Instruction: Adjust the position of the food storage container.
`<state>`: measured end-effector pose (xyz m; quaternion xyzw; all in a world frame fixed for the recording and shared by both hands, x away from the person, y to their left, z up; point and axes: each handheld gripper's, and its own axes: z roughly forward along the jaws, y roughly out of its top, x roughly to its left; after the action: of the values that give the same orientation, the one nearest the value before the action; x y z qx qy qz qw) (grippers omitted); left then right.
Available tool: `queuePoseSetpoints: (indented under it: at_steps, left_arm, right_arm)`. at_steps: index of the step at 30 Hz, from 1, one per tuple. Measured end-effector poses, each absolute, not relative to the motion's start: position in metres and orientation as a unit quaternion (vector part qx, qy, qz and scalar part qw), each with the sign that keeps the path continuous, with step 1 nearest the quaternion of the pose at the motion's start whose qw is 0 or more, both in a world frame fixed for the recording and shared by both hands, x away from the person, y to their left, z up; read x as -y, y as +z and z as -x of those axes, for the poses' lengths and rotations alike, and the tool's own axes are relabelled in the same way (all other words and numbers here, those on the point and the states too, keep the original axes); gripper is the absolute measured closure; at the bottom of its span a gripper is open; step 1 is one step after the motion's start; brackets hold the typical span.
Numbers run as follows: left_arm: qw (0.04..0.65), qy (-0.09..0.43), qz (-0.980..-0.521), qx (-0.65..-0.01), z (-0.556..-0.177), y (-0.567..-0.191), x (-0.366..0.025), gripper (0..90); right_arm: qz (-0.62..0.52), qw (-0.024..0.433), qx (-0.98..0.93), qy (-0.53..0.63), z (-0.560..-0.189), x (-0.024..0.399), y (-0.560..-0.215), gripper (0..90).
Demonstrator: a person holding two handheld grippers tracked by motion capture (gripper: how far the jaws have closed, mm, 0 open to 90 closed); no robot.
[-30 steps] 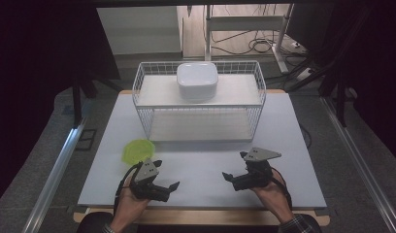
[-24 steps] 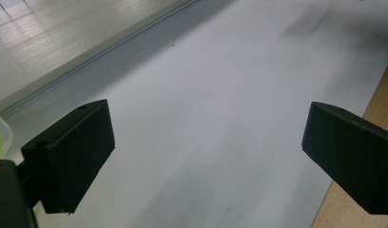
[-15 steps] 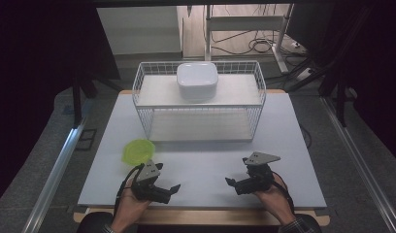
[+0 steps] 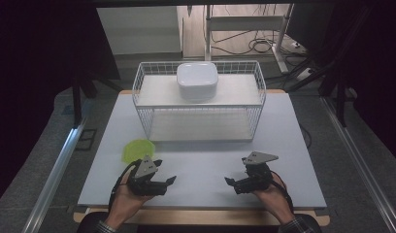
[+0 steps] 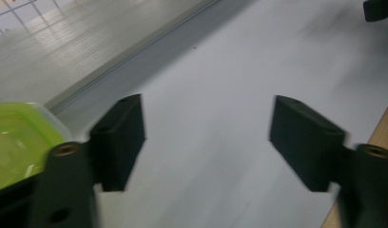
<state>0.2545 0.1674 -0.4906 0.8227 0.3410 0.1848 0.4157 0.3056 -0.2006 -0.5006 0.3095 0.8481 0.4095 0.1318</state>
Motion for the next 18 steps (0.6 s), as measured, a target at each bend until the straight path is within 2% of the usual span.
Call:
queuePoseSetpoints:
  at_steps: [4, 11, 12, 18]
  left_arm:
    - [0.422, 0.183, -0.814, -0.354, -0.258, -0.484, -0.180, 58.0]
    - [0.443, 0.206, -0.773, -0.405, -0.264, -0.478, -0.215, 87.5]
    - [0.443, 0.207, -0.767, -0.416, -0.265, -0.477, -0.221, 90.0]
    - [0.437, 0.229, -0.742, -0.454, -0.271, -0.478, -0.249, 90.0]
  right_arm:
    - [-0.313, 0.128, -0.850, 0.404, -0.306, 0.201, -0.501, 4.1]
    - [-0.312, 0.127, -0.851, 0.402, -0.307, 0.200, -0.503, 4.2]
    - [-0.312, 0.126, -0.852, 0.400, -0.307, 0.200, -0.503, 4.3]
    - [-0.313, 0.121, -0.857, 0.392, -0.307, 0.197, -0.506, 4.6]
